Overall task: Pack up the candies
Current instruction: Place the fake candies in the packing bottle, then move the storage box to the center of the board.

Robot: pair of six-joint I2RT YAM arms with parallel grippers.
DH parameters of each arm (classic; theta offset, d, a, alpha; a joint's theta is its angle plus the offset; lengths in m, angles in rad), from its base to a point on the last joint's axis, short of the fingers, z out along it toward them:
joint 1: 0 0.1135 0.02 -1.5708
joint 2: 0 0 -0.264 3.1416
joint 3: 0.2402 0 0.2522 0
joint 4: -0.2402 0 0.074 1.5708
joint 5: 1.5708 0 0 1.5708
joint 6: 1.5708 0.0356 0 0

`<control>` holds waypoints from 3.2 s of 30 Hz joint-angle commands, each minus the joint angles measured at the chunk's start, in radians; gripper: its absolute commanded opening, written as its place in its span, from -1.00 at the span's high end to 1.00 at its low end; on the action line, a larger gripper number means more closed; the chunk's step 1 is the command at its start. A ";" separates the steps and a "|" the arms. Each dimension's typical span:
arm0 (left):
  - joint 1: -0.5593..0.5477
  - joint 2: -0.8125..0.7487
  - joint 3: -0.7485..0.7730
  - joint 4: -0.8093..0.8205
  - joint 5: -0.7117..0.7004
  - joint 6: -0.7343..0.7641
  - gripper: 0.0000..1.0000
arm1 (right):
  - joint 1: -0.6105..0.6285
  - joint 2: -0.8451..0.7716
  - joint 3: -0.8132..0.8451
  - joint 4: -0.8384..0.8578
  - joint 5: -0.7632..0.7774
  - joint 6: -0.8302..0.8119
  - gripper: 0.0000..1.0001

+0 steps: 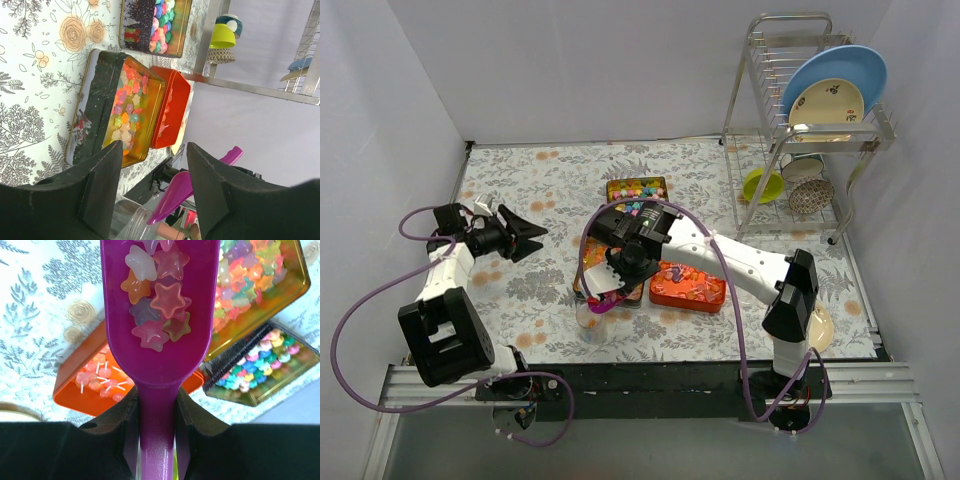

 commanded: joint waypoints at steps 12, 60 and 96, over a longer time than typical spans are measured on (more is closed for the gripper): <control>0.005 -0.090 -0.062 0.063 0.007 -0.044 -0.07 | 0.184 0.006 0.035 -0.020 0.423 -0.023 0.97; -0.537 0.333 0.342 -0.184 -0.645 0.490 0.00 | -0.445 -0.032 0.378 -0.017 0.161 0.443 0.97; -0.361 0.298 0.695 -0.065 -0.691 0.688 -0.06 | -0.506 0.126 0.622 0.008 0.118 0.437 0.97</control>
